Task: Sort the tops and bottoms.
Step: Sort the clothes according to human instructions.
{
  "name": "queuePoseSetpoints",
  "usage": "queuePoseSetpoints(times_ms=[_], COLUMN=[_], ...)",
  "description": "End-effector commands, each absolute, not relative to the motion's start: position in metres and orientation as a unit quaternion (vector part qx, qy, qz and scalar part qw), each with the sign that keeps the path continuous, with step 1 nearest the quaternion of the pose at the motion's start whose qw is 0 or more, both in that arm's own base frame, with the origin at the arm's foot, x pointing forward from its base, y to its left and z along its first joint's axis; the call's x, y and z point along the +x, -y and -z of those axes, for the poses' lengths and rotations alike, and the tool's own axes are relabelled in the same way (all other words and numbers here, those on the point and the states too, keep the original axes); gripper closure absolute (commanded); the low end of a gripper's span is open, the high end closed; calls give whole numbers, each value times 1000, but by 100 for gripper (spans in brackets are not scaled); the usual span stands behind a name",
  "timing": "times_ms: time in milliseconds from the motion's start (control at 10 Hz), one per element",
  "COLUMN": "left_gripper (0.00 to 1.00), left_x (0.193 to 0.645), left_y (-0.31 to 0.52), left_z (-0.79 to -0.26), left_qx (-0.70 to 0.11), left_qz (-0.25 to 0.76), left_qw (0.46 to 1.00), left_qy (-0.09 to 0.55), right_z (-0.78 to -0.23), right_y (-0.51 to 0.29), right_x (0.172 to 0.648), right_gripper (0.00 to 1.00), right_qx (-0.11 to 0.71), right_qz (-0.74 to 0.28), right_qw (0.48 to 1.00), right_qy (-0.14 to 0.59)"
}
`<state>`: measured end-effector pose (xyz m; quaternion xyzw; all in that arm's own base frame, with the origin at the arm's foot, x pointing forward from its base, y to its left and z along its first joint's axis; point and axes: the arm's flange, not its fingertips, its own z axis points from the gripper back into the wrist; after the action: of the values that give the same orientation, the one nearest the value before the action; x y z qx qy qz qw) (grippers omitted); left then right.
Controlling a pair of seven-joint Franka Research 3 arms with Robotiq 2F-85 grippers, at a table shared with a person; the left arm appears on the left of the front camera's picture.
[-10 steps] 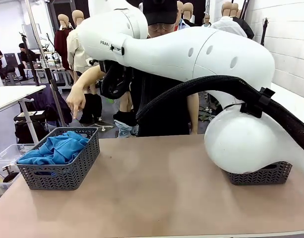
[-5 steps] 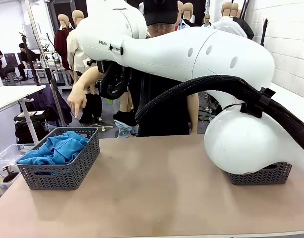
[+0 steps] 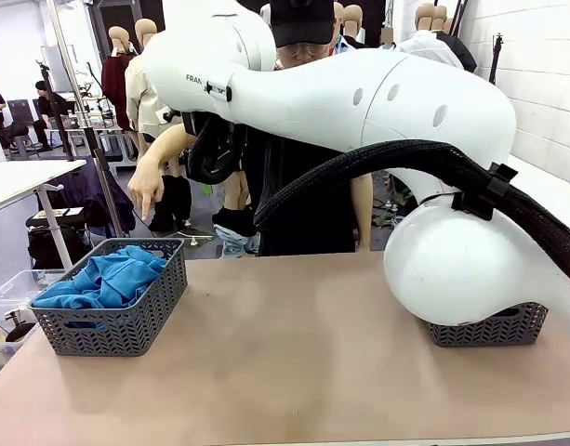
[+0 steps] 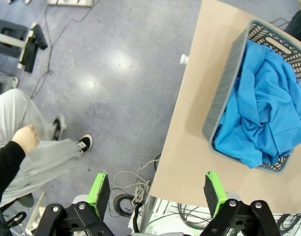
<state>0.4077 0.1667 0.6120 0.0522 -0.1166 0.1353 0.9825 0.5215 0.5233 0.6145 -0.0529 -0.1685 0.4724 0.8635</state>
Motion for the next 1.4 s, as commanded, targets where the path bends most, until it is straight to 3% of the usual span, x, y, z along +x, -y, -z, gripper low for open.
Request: queuePoseSetpoints(times_ms=[0,300,500,700,800,1000,1300], left_gripper=[0,0,0,0,0,0,0], left_x=[413,422,420,410,407,409,408], left_y=[-118,-7,73,118,126,127,126], left_z=[-624,-638,-622,-593,-580,-572,-568], left_qx=[55,54,5,3,4,6,9], left_qz=[-69,117,198,238,267,266,266], left_qw=[984,971,961,953,945,943,939], left_qy=[157,202,191,186,188,200,219], right_z=[-640,-653,-625,-565,-523,-439,-415], right_y=[-459,-343,-275,-225,-220,-203,-200], right_x=[479,433,400,385,381,366,339], right_gripper=[0,0,0,0,0,0,0], right_qx=[-96,-119,-82,-28,0,14,11], right_qz=[-446,-338,-231,-143,-134,-85,-56], right_qw=[866,903,941,967,959,975,976], right_qy=[203,236,233,211,249,206,208])
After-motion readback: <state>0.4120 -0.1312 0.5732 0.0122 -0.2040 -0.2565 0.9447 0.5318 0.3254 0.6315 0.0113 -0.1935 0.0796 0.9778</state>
